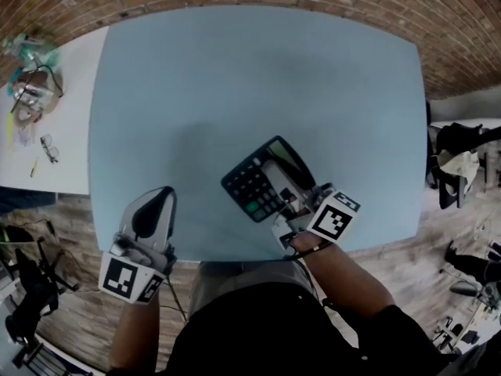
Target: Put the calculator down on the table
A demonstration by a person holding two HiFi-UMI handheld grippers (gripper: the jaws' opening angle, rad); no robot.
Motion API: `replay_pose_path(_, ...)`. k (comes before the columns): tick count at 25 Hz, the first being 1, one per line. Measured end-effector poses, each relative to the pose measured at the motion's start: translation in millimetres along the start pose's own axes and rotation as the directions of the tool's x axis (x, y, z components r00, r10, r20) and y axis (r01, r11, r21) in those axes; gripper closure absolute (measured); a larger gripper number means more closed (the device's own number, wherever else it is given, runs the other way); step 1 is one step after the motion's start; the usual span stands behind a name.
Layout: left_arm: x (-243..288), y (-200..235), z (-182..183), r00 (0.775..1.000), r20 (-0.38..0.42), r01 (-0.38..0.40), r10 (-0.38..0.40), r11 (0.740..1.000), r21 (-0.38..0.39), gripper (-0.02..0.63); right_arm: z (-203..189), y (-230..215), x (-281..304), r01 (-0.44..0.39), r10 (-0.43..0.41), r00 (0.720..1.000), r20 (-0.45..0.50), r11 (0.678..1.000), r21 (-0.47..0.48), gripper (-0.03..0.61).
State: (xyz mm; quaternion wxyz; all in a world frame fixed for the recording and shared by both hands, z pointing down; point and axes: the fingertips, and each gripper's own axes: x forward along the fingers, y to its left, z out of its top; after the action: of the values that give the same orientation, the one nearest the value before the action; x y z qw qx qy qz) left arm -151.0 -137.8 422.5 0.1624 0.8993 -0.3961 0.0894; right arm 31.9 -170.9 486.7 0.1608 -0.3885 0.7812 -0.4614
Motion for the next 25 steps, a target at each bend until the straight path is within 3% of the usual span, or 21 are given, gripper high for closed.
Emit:
replay_pose_path(17, 20.5, -21.8, -12.5, 0.998, -0.031, 0.062, -0.062, 0.998, -0.028, 0.629, 0.1, 3.2, 7.1, -0.016, 0.016, 1.0, 0.008, 1.0, 0.018, 0.442)
replay_pose_path(25, 16.0, -16.9, -6.1, 0.998, -0.024, 0.058, -0.059, 0.998, -0.007, 0.629, 0.3, 3.7, 3.7, -0.01, 0.009, 1.0, 0.025, 1.0, 0.019, 0.442)
